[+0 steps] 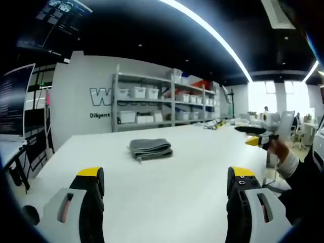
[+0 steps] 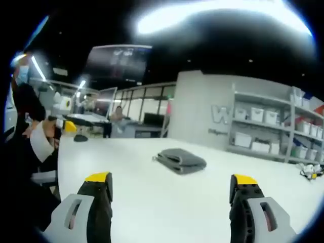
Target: Open the folded towel by lifting each exposed corner and separating the folded layers until the towel lies flat within the target outline without major curled edges
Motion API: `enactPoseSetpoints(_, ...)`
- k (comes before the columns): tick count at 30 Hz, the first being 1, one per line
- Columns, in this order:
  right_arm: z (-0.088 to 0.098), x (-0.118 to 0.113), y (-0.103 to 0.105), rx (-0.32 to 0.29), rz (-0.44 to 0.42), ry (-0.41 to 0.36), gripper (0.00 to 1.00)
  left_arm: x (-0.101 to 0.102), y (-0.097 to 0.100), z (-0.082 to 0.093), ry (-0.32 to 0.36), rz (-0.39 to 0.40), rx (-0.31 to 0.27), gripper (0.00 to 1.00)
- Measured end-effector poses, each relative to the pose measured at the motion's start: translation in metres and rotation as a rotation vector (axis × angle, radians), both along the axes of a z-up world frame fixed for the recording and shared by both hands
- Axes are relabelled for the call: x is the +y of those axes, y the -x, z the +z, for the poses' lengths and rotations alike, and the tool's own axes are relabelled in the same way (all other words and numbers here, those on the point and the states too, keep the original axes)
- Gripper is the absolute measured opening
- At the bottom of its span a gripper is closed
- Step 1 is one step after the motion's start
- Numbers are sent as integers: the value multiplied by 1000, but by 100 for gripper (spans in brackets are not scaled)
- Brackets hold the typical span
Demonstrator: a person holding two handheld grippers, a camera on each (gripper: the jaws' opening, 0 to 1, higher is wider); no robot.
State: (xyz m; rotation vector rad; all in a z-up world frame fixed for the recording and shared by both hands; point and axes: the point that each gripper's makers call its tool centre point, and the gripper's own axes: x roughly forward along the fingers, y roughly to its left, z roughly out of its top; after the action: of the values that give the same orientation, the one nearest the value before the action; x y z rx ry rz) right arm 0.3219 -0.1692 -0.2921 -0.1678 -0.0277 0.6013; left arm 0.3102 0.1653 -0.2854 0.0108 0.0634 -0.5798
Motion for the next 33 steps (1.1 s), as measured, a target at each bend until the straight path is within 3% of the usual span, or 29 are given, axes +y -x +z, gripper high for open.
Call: enactPoseSetpoints(33, 0, 21, -3, 6, 32, 18, 92, 8, 0, 1, 3, 13, -5, 100)
